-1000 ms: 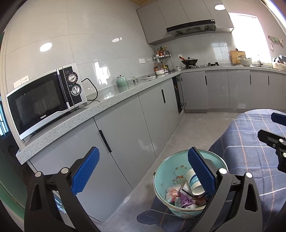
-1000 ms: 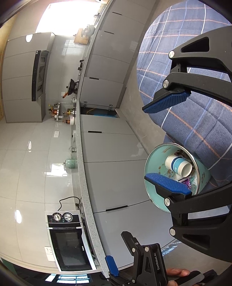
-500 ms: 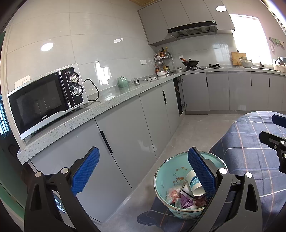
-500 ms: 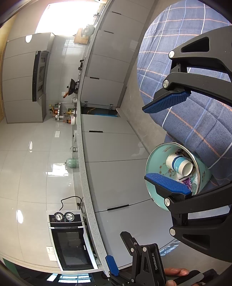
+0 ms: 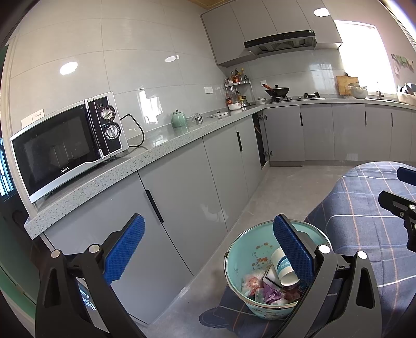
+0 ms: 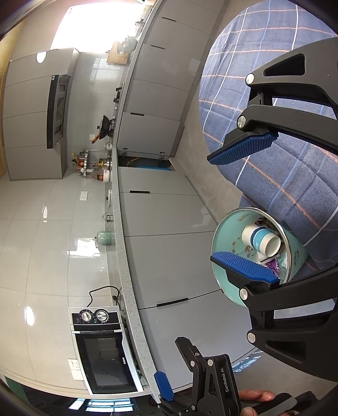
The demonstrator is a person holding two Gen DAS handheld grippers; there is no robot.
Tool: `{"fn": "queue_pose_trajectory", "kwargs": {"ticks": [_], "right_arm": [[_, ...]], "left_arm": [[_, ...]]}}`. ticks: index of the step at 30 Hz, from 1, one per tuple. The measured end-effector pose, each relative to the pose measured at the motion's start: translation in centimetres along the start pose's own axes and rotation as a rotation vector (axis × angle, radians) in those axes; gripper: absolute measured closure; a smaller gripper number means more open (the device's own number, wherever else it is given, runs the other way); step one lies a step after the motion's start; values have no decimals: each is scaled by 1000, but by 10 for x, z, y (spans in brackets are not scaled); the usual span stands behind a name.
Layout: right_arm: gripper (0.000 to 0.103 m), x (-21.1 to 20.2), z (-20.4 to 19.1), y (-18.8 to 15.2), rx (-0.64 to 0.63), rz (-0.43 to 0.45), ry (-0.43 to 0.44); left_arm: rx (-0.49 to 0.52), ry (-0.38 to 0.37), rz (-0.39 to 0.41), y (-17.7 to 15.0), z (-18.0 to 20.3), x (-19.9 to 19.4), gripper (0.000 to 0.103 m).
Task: Collect trash
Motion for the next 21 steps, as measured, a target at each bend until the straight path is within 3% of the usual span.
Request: {"fn": "queue_pose_trajectory", "kwargs": {"ticks": [21], "right_arm": [[34, -9, 12, 7, 18, 26, -15]], "left_arm": [[-8, -10, 12, 4, 3, -3, 5]]}}
Point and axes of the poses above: each gripper's, at about its wrist camera, not at the fingertips, and x roughly the way its jaws point, z to its right, y to its top, the point moved 6 cm from there along x, roughly the way its jaws point, and after that the axes turned 4 degrees about x, right-handed, at the moved point
